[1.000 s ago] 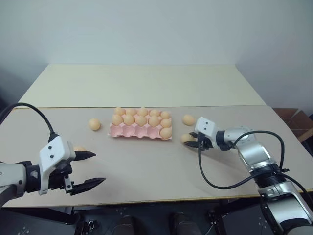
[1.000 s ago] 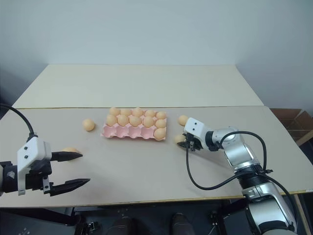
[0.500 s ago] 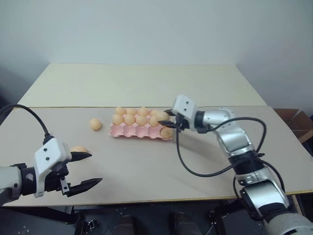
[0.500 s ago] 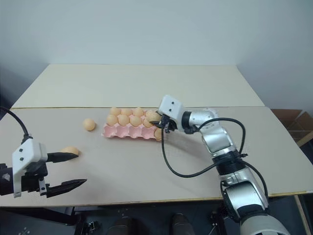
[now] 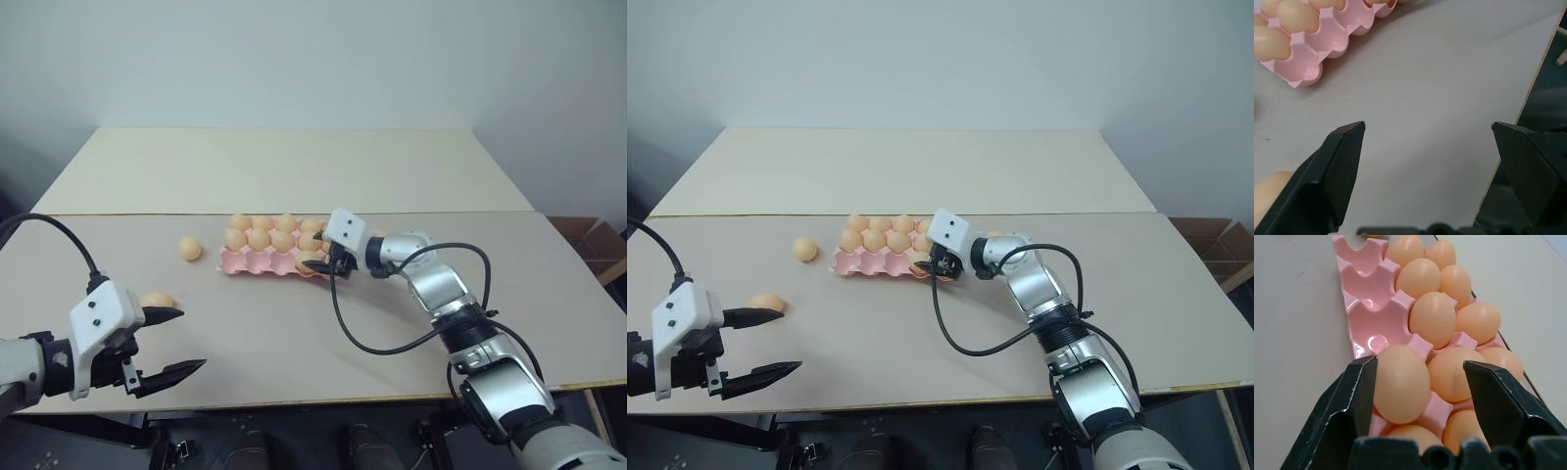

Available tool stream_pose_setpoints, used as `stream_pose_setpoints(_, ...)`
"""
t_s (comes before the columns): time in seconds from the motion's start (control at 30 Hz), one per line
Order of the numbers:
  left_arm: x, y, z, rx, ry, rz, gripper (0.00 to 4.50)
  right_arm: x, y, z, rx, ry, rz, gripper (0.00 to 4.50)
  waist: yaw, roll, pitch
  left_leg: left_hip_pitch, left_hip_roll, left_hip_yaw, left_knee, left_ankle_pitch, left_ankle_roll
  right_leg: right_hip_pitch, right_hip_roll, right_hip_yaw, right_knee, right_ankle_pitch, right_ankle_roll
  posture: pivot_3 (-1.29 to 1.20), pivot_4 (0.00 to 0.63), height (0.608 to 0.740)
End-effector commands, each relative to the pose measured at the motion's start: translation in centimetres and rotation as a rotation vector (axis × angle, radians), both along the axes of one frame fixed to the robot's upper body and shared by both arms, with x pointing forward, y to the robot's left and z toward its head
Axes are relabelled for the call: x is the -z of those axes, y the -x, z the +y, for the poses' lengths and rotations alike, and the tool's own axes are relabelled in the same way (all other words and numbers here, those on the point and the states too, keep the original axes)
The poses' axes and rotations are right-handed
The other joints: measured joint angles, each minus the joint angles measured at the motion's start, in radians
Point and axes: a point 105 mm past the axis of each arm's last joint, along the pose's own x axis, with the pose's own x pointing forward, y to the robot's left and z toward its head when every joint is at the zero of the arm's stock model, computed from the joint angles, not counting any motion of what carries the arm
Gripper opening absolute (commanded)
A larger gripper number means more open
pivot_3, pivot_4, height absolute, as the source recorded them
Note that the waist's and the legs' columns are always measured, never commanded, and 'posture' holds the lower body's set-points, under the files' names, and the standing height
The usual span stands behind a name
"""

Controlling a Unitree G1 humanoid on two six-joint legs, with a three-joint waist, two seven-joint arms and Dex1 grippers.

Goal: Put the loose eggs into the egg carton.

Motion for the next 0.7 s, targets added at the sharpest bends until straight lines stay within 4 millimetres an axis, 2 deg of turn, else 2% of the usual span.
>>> stream_pose_setpoints(0.03, -0.8, -0.2, 0.1, 0.002, -0.021, -0.043, 4.50, -2.1, 0.3, -0.1, -0.020, -0.038, -0.068, 4.49, 0.000, 0.000, 0.000, 0.000, 0.000, 0.000, 0.000, 0.000, 0.000, 0.000, 0.000, 0.000, 0.000, 0.000, 0.000, 0.00, 0.150, 0.740)
stream_pose_setpoints(0.2, -1.0, -0.3, 0.0, 0.008, -0.021, -0.051, 4.50, -3.1, 0.8, -2.2, 0.011, -0.046, -0.094, 4.49, 0.002, 0.000, 0.000, 0.000, 0.000, 0.000, 0.000, 0.000, 0.000, 0.000, 0.000, 0.000, 0.000, 0.000, 0.000, 0.00, 0.150, 0.740)
stream_pose_setpoints(0.43, -1.1, -0.3, -0.2, 0.014, -0.015, -0.057, 4.50, -4.2, 2.2, -8.5, 0.128, -0.023, -0.059, 4.49, 0.007, 0.000, 0.000, -0.001, 0.000, 0.000, 0.000, 0.000, 0.000, 0.000, -0.001, -0.001, -0.001, 0.000, 0.000, 0.00, 0.150, 0.740)
stream_pose_setpoints(0.53, -1.0, -0.5, -0.2, 0.010, -0.009, -0.048, 4.50, -4.4, 3.1, -12.4, 0.222, 0.015, -0.021, 4.49, 0.006, 0.000, 0.000, 0.000, 0.000, 0.000, 0.000, 0.000, 0.000, 0.000, -0.001, 0.000, -0.001, 0.000, 0.000, 0.00, 0.150, 0.740)
stream_pose_setpoints(0.7, -1.1, -0.8, -0.1, 0.009, -0.006, -0.044, 4.50, -4.5, 4.6, -15.0, 0.292, 0.038, 0.018, 4.49, 0.001, 0.000, 0.000, 0.000, 0.000, 0.001, -0.001, 0.000, 0.000, 0.000, 0.000, 0.001, -0.001, 0.000, 0.000, 0.00, 0.150, 0.740)
